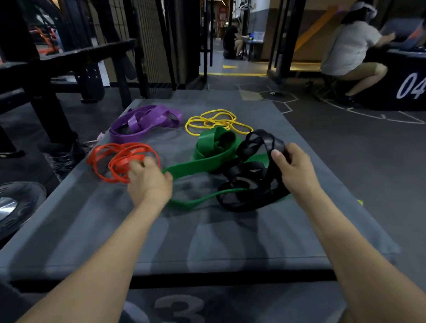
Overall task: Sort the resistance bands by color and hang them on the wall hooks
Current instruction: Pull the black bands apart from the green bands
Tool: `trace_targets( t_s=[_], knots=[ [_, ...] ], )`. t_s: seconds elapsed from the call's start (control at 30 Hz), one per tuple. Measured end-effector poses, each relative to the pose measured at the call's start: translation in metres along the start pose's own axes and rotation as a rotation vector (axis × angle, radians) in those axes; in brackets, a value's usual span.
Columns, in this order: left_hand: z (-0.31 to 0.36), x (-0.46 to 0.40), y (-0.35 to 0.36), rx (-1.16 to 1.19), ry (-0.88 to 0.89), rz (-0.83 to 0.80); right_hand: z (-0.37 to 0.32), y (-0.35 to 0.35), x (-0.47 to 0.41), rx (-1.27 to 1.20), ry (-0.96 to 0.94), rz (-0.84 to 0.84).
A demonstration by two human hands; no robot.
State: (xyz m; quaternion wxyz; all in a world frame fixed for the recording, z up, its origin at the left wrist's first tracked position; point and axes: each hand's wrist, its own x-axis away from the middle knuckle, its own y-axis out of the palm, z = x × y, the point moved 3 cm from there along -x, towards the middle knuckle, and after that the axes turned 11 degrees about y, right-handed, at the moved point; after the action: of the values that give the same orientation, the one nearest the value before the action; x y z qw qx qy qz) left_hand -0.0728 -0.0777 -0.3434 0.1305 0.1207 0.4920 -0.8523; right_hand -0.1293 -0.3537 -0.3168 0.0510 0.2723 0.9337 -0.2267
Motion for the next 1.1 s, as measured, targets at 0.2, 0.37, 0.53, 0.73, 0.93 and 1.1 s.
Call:
trace_targets(
  t_s=[0.2,0.37,0.53,0.73,0.93,1.1],
  knots=[
    [0.079,0.042,0.027,0.418,0.651,-0.215,-0.001,0.012,0.004,0.020,-0.077,-0.166],
    [0.101,0.063,0.054,0.419,0.722,-0.536,-0.011,0.012,0.006,-0.335,-0.055,-0.213],
    [0.095,0.051,0.052,0.318,0.691,-0.466,-0.016,-0.003,0.001,-0.591,-0.046,-0.168],
    [0.102,0.049,0.045,0.081,0.676,-0.386,-0.019,-0.014,0.004,-0.698,-0.018,-0.158],
    [0.124,0.048,0.032,0.061,0.716,-0.180,-0.028,-0.010,0.015,-0.658,0.030,-0.211],
    [0.128,0.032,-0.003,0.378,0.686,-0.269,-0.055,-0.025,0.011,-0.616,0.012,-0.176]
  ],
)
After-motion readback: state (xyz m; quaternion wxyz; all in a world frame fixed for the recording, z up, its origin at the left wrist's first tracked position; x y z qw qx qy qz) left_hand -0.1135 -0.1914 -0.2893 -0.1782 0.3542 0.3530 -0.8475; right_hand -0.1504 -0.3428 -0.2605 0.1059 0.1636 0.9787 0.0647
